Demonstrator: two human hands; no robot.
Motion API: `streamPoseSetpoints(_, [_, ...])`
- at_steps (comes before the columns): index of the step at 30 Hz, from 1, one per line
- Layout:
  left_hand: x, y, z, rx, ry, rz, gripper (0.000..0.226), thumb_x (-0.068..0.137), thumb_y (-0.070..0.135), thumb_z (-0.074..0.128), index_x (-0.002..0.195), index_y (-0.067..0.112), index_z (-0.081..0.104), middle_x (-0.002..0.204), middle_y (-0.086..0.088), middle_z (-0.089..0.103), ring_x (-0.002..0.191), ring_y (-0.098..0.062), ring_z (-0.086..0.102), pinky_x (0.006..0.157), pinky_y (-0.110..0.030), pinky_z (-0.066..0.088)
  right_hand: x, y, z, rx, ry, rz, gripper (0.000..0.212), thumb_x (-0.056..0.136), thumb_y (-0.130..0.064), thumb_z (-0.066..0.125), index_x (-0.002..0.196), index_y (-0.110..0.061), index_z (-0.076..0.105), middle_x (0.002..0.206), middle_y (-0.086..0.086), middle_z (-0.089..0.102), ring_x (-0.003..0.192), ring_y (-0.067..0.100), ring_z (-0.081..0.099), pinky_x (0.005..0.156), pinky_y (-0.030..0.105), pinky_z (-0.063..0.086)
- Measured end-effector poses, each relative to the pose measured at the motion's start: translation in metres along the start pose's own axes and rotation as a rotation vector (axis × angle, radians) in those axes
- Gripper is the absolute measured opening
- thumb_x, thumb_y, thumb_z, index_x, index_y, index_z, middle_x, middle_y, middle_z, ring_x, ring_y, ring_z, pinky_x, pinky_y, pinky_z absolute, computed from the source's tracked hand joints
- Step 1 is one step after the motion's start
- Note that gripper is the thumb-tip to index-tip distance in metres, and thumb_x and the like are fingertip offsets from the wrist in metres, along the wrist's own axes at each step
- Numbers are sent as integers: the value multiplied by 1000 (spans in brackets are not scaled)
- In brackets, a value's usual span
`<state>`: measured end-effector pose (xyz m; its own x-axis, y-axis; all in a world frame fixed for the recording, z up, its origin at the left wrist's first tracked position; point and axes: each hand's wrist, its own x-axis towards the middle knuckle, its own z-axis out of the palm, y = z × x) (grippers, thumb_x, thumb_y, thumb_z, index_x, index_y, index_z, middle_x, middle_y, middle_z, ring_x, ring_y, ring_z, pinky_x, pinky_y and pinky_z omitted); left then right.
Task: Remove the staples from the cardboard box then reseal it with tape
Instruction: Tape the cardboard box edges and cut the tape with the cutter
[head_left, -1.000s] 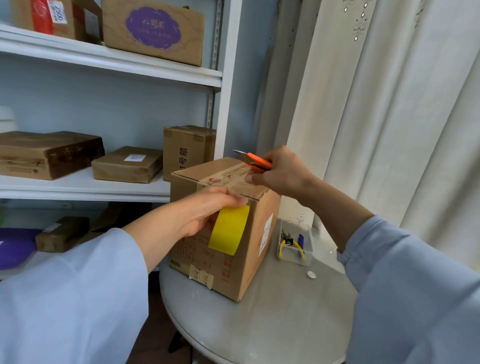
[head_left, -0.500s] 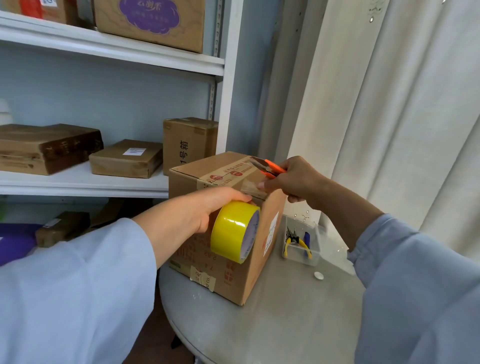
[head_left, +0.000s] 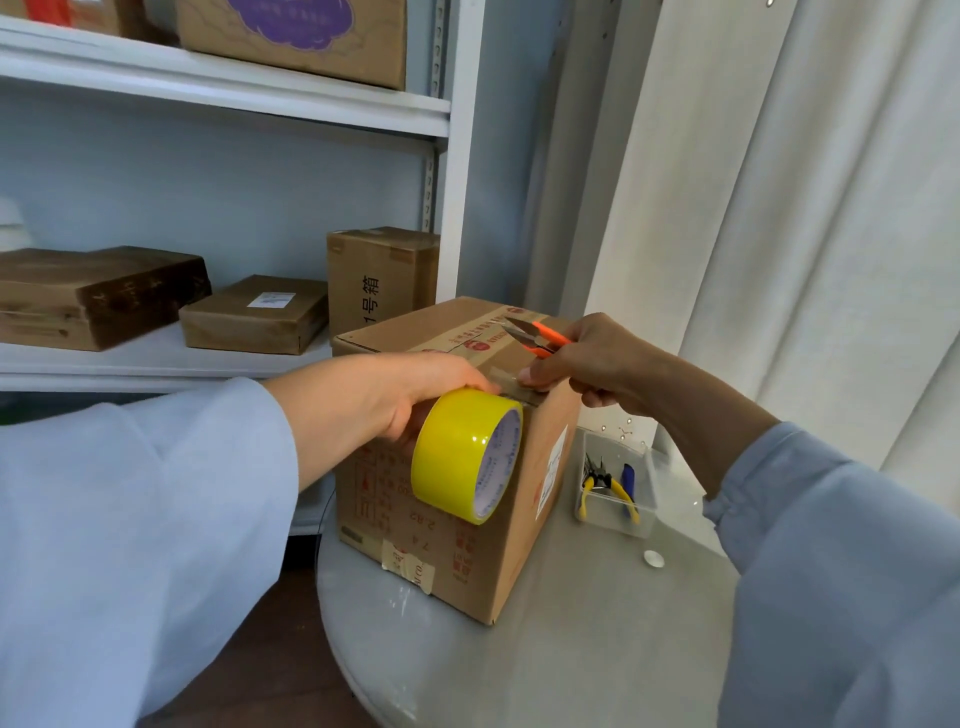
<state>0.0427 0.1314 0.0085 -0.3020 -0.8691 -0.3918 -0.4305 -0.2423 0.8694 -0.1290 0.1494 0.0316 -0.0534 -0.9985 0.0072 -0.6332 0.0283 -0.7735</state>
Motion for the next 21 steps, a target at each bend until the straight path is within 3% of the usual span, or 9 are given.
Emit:
streamPoseSetpoints(3, [4,2,-2,34,-11,-9,32,85,33,67,109,13,60,80,-10,62,67,-23,58,76,-36,51,-1,-2,-2,-48,-14,-18,14,82,-10,72,84,2,65,56,5,47,43,12,38,36,18,31])
streamPoseSetpoints(5, [4,5,-1,41,-19,-23,24,85,32,66,97,12,61,78,-9,61,68,-22,57,88,-38,48,-1,-1,-4,-55,-20,-25,12,84,-10,71,84,0,65,57,5,47,43,12,38,36,17,31])
streamPoseSetpoints(8, [3,8,3,62,-28,-32,21,88,31,63,80,12,58,69,-7,59,63,-20,55,75,-33,48,-2,1,-7,-59,-20,-28,12,85,-10,70,76,-5,63,57,4,47,46,11,38,36,16,31])
streamPoseSetpoints(11, [3,10,8,101,-15,-19,23,90,32,60,75,15,55,66,-6,57,60,-20,54,62,-28,45,0,3,-7,-75,-9,-33,14,85,-9,69,73,-7,61,58,4,46,47,12,38,36,16,31])
streamPoseSetpoints(21, [7,9,12,97,33,13,21,88,35,64,87,15,56,73,-7,61,62,-20,58,58,-26,47,9,6,-4,-154,14,-65,14,84,-12,70,85,-1,62,67,8,45,52,14,40,40,18,33])
